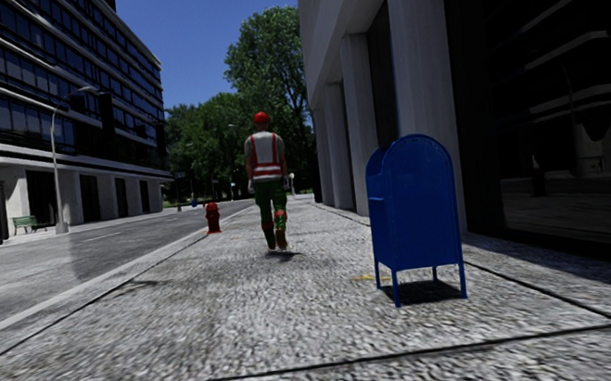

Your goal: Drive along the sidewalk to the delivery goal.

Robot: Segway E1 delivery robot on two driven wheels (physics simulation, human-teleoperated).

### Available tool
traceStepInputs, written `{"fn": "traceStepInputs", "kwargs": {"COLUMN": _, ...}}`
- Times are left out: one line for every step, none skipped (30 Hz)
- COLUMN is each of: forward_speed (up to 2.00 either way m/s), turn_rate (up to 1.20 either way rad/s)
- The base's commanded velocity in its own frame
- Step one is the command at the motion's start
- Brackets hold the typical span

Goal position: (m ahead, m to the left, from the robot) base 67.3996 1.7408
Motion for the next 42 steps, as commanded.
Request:
{"fn": "traceStepInputs", "kwargs": {"forward_speed": 2.0, "turn_rate": 0.53}}
{"fn": "traceStepInputs", "kwargs": {"forward_speed": 2.0, "turn_rate": 0.53}}
{"fn": "traceStepInputs", "kwargs": {"forward_speed": 2.0, "turn_rate": 0.53}}
{"fn": "traceStepInputs", "kwargs": {"forward_speed": 2.0, "turn_rate": 0.53}}
{"fn": "traceStepInputs", "kwargs": {"forward_speed": 2.0, "turn_rate": 0.55}}
{"fn": "traceStepInputs", "kwargs": {"forward_speed": 2.0, "turn_rate": 0.56}}
{"fn": "traceStepInputs", "kwargs": {"forward_speed": 2.0, "turn_rate": 0.57}}
{"fn": "traceStepInputs", "kwargs": {"forward_speed": 2.0, "turn_rate": 0.58}}
{"fn": "traceStepInputs", "kwargs": {"forward_speed": 2.0, "turn_rate": 0.58}}
{"fn": "traceStepInputs", "kwargs": {"forward_speed": 2.0, "turn_rate": 0.58}}
{"fn": "traceStepInputs", "kwargs": {"forward_speed": 2.0, "turn_rate": 0.58}}
{"fn": "traceStepInputs", "kwargs": {"forward_speed": 2.0, "turn_rate": 0.58}}
{"fn": "traceStepInputs", "kwargs": {"forward_speed": 2.0, "turn_rate": 0.58}}
{"fn": "traceStepInputs", "kwargs": {"forward_speed": 2.0, "turn_rate": 0.58}}
{"fn": "traceStepInputs", "kwargs": {"forward_speed": 2.0, "turn_rate": 0.56}}
{"fn": "traceStepInputs", "kwargs": {"forward_speed": 2.0, "turn_rate": 0.48}}
{"fn": "traceStepInputs", "kwargs": {"forward_speed": 2.0, "turn_rate": 0.0}}
{"fn": "traceStepInputs", "kwargs": {"forward_speed": 2.0, "turn_rate": 0.0}}
{"fn": "traceStepInputs", "kwargs": {"forward_speed": 2.0, "turn_rate": 0.0}}
{"fn": "traceStepInputs", "kwargs": {"forward_speed": 2.0, "turn_rate": 0.0}}
{"fn": "traceStepInputs", "kwargs": {"forward_speed": 2.0, "turn_rate": 0.0}}
{"fn": "traceStepInputs", "kwargs": {"forward_speed": 2.0, "turn_rate": 0.0}}
{"fn": "traceStepInputs", "kwargs": {"forward_speed": 2.0, "turn_rate": 0.0}}
{"fn": "traceStepInputs", "kwargs": {"forward_speed": 1.99, "turn_rate": 0.0}}
{"fn": "traceStepInputs", "kwargs": {"forward_speed": 1.99, "turn_rate": 0.0}}
{"fn": "traceStepInputs", "kwargs": {"forward_speed": 1.99, "turn_rate": 0.0}}
{"fn": "traceStepInputs", "kwargs": {"forward_speed": 1.99, "turn_rate": 0.0}}
{"fn": "traceStepInputs", "kwargs": {"forward_speed": 1.99, "turn_rate": 0.0}}
{"fn": "traceStepInputs", "kwargs": {"forward_speed": 1.99, "turn_rate": 0.0}}
{"fn": "traceStepInputs", "kwargs": {"forward_speed": 1.99, "turn_rate": 0.0}}
{"fn": "traceStepInputs", "kwargs": {"forward_speed": 1.99, "turn_rate": 0.0}}
{"fn": "traceStepInputs", "kwargs": {"forward_speed": 1.99, "turn_rate": 0.0}}
{"fn": "traceStepInputs", "kwargs": {"forward_speed": 1.99, "turn_rate": 0.0}}
{"fn": "traceStepInputs", "kwargs": {"forward_speed": 1.99, "turn_rate": 0.0}}
{"fn": "traceStepInputs", "kwargs": {"forward_speed": 1.99, "turn_rate": 0.0}}
{"fn": "traceStepInputs", "kwargs": {"forward_speed": 1.99, "turn_rate": 0.0}}
{"fn": "traceStepInputs", "kwargs": {"forward_speed": 1.99, "turn_rate": 0.0}}
{"fn": "traceStepInputs", "kwargs": {"forward_speed": 1.99, "turn_rate": 0.0}}
{"fn": "traceStepInputs", "kwargs": {"forward_speed": 1.99, "turn_rate": 0.0}}
{"fn": "traceStepInputs", "kwargs": {"forward_speed": 1.99, "turn_rate": 0.0}}
{"fn": "traceStepInputs", "kwargs": {"forward_speed": 1.99, "turn_rate": 0.0}}
{"fn": "traceStepInputs", "kwargs": {"forward_speed": 1.99, "turn_rate": 0.0}}
